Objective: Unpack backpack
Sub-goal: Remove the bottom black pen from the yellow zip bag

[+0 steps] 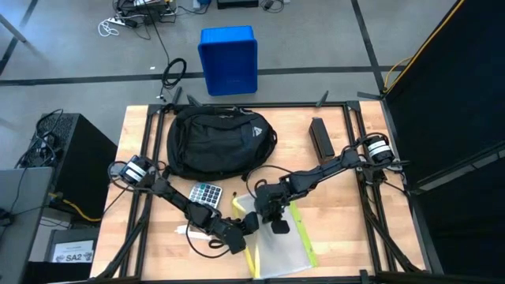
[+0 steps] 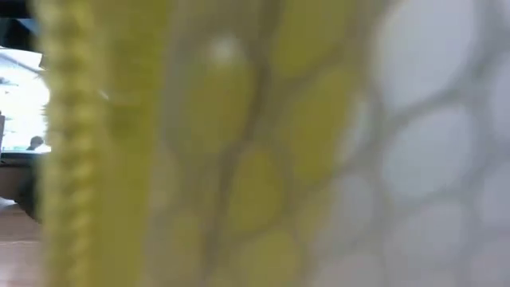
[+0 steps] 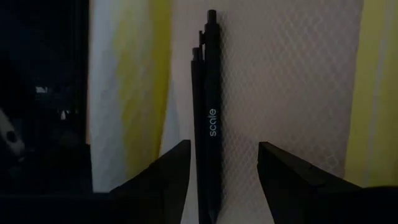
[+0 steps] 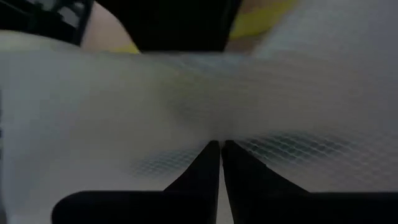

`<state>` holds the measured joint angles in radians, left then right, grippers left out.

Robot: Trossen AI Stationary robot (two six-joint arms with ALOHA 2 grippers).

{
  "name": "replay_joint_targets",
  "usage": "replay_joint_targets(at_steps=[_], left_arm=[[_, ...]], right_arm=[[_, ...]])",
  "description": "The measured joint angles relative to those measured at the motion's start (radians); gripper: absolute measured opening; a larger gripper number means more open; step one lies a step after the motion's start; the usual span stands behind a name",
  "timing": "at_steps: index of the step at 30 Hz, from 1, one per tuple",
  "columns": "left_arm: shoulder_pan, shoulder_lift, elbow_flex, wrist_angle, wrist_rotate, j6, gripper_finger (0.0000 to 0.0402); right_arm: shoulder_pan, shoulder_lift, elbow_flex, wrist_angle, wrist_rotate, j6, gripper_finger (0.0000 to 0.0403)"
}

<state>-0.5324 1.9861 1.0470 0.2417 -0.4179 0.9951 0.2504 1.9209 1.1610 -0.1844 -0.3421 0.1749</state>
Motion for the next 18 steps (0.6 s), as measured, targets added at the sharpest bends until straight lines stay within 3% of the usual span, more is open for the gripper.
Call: replay_joint_targets(at_steps=[10,18], left_arm=[[0.003,0.007,0.011,0.001,-0.003,-0.003,0.0157],[0.001,0.008,0.012,0.001,-0.006,-0.006,0.0157]], right_arm=[[-0.001,-0.045,0.000,-0.063,-0.011,0.061,0.0000],[0.005,-0.143,0.001,-0.237,0.156,0.216,0.0000]])
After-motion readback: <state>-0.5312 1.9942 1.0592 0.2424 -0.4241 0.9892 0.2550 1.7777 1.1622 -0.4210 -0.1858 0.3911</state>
